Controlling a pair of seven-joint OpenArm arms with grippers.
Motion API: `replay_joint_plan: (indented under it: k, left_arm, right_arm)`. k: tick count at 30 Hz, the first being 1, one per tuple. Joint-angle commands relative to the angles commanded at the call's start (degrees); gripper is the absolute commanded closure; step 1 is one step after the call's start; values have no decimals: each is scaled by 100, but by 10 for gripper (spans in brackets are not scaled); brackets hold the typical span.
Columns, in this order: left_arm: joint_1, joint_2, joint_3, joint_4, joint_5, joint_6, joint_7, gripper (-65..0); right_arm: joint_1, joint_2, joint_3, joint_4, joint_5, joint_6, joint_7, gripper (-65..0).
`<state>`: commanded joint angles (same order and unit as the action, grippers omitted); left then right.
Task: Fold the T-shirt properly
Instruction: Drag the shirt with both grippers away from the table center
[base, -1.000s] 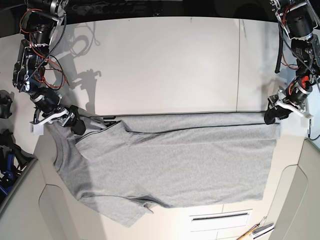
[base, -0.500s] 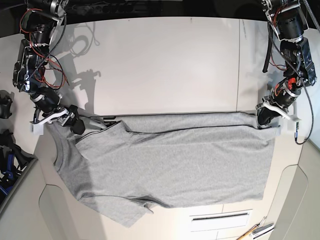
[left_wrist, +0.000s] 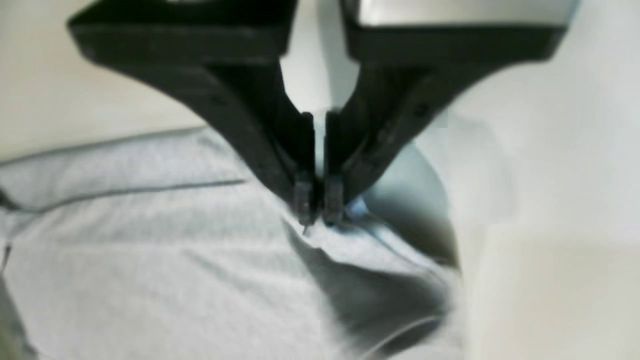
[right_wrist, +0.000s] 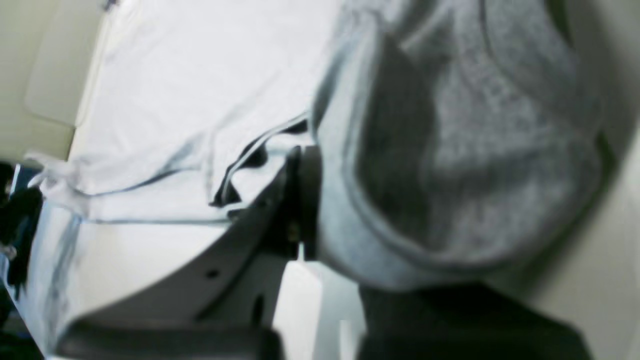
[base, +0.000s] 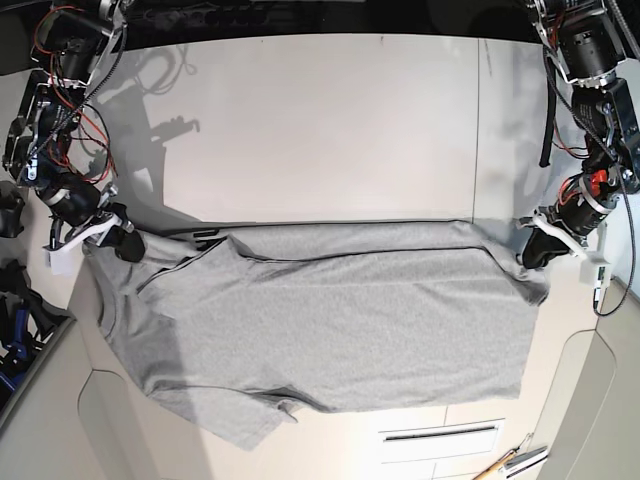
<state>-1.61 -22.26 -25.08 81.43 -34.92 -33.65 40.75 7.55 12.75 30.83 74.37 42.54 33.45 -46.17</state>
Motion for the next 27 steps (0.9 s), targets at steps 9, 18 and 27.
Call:
replay_joint_plan:
  k: [9,18,27]
  left_arm:
    - [1047,-46,-118,815,-9,0,26,0]
    - [2210,-44,-837,1626,-306,-4,28,0]
    - [2743,-44,-896,1652,-719,-313,199,0]
  right_arm:
    - [-1152,-7,2,1005,260,0,-42,0]
    - [-2002,-7,7,1606,501,2,-68,0]
    - [-2645,-7,9,2006,691,2,-214,0]
